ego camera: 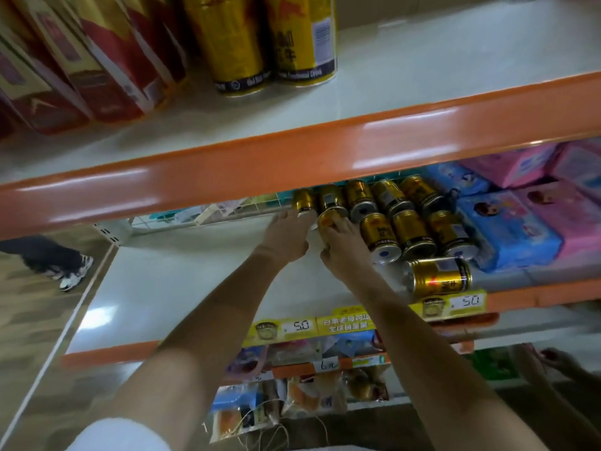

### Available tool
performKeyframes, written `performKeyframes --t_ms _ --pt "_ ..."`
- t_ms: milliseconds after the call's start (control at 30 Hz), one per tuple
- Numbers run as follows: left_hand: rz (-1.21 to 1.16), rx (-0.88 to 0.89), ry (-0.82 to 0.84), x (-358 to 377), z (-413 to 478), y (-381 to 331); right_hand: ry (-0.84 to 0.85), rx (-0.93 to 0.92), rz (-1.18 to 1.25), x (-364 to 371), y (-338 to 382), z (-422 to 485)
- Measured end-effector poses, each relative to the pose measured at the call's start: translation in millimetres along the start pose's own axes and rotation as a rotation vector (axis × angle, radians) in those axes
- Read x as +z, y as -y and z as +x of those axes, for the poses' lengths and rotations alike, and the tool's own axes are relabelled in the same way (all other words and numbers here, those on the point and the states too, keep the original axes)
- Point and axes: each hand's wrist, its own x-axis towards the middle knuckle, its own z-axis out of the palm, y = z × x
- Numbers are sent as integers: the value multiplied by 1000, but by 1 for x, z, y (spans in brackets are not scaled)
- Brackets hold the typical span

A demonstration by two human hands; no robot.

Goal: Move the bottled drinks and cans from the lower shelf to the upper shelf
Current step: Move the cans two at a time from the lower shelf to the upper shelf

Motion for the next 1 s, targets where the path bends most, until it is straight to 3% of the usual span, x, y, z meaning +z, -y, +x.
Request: performKeyframes --t_ms 267,533,667,1000 --pt "-212 -57 113 -4 24 -3 -69 29 -36 1 7 -3" --pt "-326 -85 14 -1 34 -6 -55 61 15 -8 8 -12" --pt "-433 -67 -60 13 20 7 -25 87 12 -14 8 -17" --pt "-651 -59 -22 37 -62 35 -1 77 27 -16 13 -34"
